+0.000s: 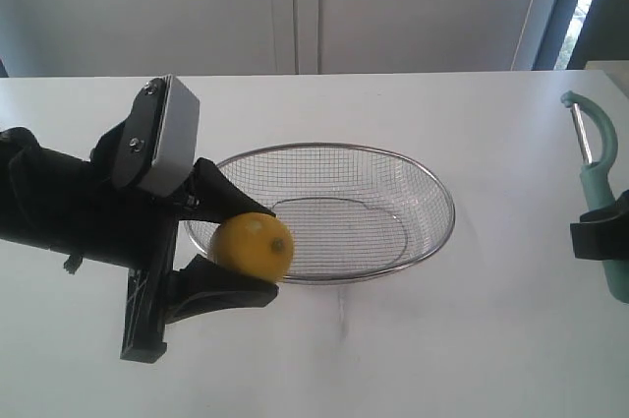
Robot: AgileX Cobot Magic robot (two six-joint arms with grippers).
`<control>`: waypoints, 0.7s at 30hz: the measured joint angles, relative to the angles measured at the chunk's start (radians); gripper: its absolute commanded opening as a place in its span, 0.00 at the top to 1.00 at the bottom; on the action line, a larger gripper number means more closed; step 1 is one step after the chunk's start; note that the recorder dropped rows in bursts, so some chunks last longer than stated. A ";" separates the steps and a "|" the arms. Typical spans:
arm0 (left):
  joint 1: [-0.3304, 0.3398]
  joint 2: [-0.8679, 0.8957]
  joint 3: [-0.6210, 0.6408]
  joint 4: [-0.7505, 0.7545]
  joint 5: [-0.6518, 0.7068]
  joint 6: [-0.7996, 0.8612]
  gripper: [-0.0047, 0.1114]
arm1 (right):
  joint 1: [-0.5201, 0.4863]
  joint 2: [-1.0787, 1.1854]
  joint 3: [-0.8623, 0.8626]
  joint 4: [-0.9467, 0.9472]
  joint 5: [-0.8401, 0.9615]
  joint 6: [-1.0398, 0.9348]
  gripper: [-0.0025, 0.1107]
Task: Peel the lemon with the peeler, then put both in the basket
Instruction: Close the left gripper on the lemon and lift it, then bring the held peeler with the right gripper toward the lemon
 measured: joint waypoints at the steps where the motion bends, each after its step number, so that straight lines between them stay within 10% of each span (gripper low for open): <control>1: 0.000 0.000 0.000 -0.001 0.000 0.000 0.95 | 0.000 0.000 0.000 0.000 -0.002 0.000 0.98; 21: 0.000 0.000 -0.004 -0.011 -0.002 0.000 0.95 | 0.000 0.086 0.002 0.175 -0.605 0.136 0.98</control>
